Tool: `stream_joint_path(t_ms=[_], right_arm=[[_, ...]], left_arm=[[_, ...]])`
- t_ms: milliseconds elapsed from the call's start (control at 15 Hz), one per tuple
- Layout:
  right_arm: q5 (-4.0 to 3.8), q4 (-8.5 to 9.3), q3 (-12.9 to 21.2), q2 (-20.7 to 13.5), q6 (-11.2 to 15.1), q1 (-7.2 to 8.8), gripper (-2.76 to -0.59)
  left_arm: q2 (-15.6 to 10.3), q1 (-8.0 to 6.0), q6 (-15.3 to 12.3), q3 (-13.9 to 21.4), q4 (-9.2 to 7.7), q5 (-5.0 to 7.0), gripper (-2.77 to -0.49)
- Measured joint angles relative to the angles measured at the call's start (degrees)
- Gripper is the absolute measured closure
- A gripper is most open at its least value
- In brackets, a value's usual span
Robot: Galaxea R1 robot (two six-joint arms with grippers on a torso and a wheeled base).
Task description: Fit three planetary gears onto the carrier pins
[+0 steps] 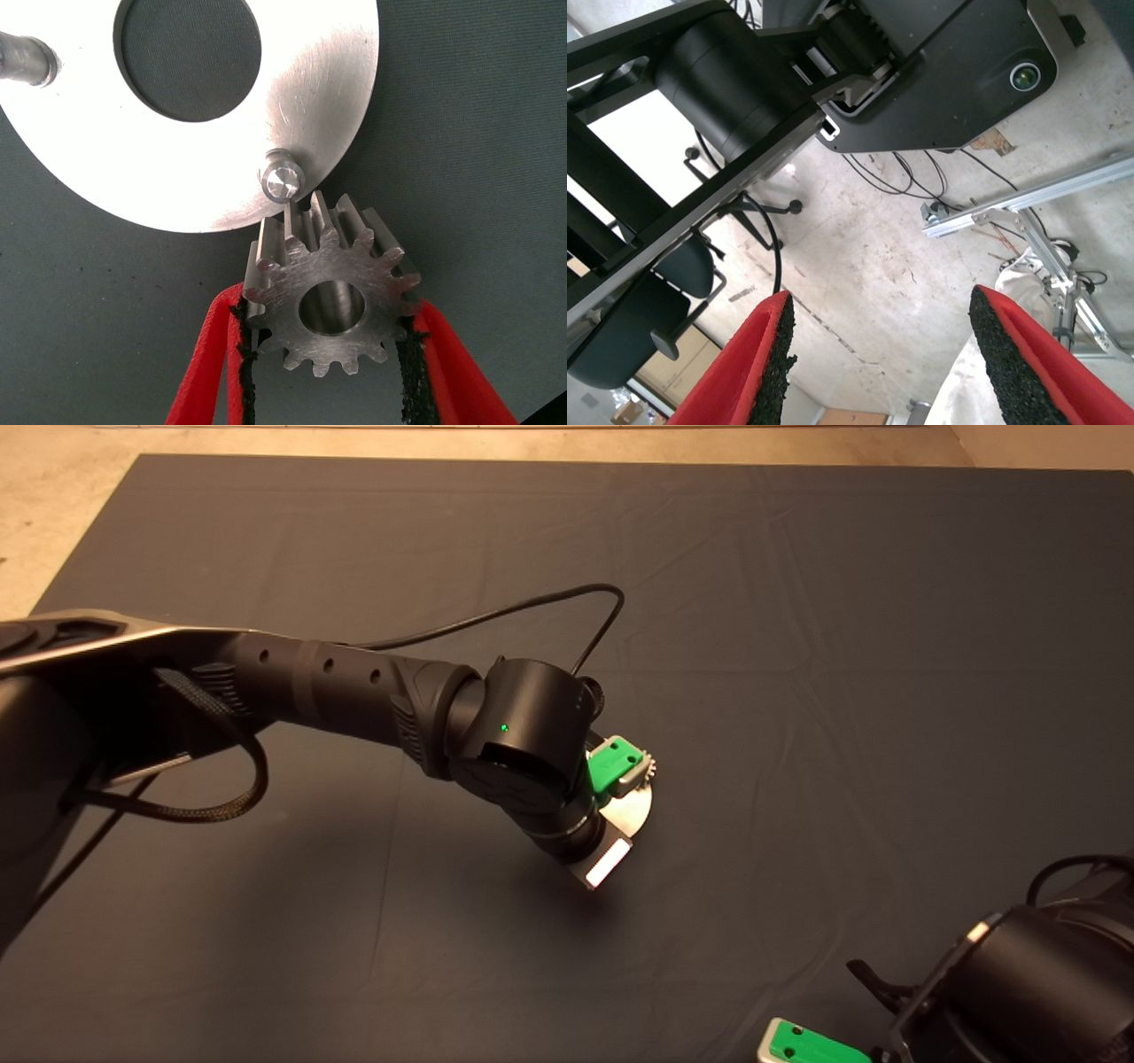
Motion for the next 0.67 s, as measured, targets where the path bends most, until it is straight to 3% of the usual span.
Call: stream_joint_path(t_ms=[267, 667], right_arm=[[0.03, -1.46, 0.00, -0.04, -0.44, -1.10, -1.45], [0.02, -2.04, 0.00, -0.30, -0.85, -1.99, -1.45]], left_arm=[[0.00, 1.07, 1.92, -1.36, 0.57, 0.00, -0.77], [0.99, 1.19, 4.07, -3.58, 1.07, 0.02, -0.76]])
